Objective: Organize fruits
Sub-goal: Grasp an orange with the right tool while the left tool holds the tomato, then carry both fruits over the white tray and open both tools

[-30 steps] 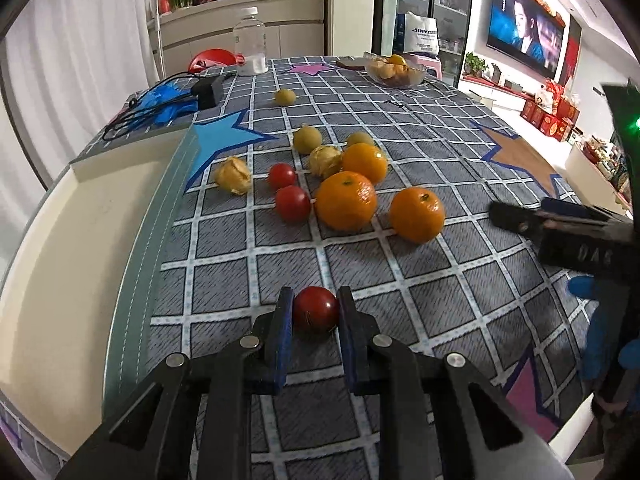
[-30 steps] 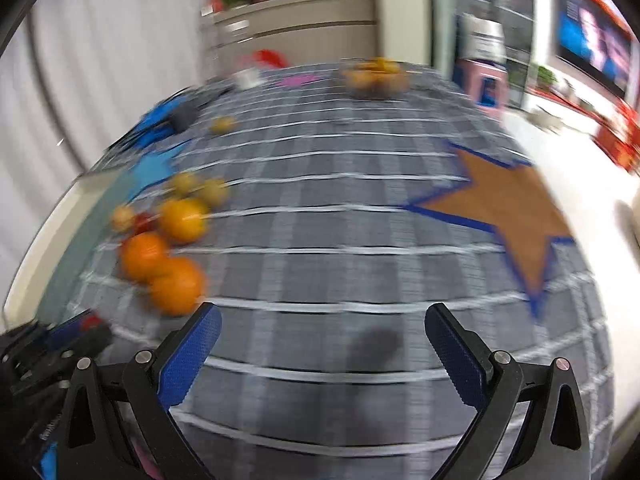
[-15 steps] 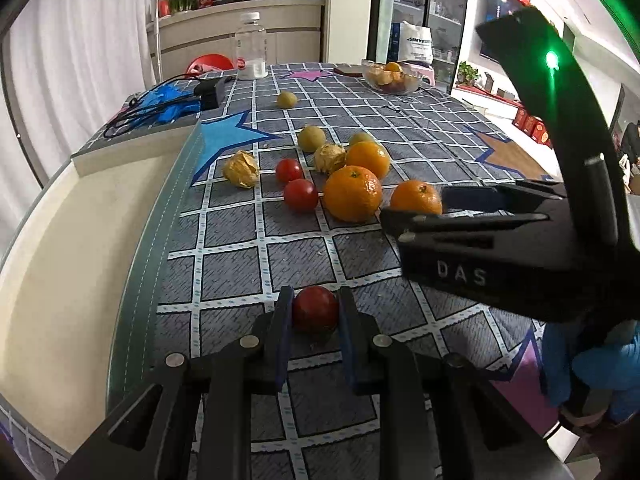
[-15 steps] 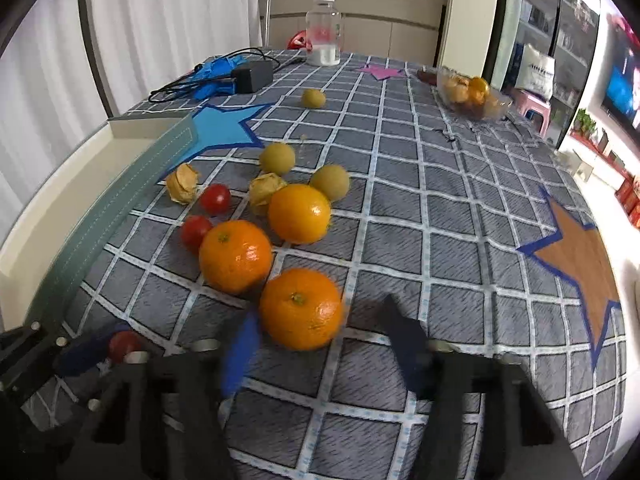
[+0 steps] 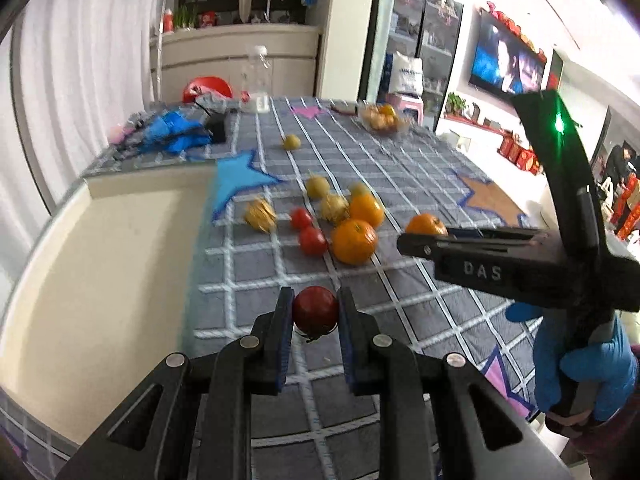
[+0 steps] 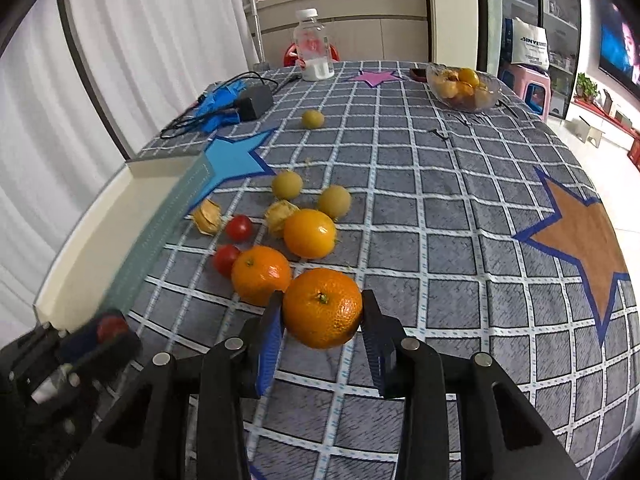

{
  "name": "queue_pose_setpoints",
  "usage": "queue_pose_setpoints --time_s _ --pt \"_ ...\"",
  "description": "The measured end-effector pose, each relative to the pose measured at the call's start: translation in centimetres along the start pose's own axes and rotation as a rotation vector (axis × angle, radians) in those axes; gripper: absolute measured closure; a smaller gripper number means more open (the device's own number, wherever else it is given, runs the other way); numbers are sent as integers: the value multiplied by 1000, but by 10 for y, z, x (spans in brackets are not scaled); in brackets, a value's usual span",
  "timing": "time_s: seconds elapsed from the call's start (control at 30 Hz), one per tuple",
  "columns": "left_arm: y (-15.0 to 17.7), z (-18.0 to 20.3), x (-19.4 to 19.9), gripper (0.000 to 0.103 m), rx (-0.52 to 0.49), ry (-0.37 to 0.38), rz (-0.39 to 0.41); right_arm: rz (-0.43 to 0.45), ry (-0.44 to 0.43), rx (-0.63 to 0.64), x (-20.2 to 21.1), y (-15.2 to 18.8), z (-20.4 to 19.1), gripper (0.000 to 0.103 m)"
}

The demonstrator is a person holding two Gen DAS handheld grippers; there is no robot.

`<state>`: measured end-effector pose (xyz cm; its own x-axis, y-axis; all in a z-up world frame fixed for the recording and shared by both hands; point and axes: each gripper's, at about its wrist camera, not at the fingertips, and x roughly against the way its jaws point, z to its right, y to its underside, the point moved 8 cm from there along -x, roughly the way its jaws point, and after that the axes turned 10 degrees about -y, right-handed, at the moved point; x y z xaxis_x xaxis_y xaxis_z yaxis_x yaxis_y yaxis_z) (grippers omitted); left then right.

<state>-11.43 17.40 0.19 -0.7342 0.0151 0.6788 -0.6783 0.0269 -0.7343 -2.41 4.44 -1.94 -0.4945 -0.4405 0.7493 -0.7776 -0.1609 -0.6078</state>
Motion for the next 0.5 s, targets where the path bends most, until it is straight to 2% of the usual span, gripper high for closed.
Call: queue_pose_setpoints --time_s 0.2,0.5 --pt "-15 -51 7 80 75 -58 28 16 -36 30 4 -12 -27 65" --pt "-11 -136 6 80 177 -197 21 -10 -100 130 -18 -30 -94 65"
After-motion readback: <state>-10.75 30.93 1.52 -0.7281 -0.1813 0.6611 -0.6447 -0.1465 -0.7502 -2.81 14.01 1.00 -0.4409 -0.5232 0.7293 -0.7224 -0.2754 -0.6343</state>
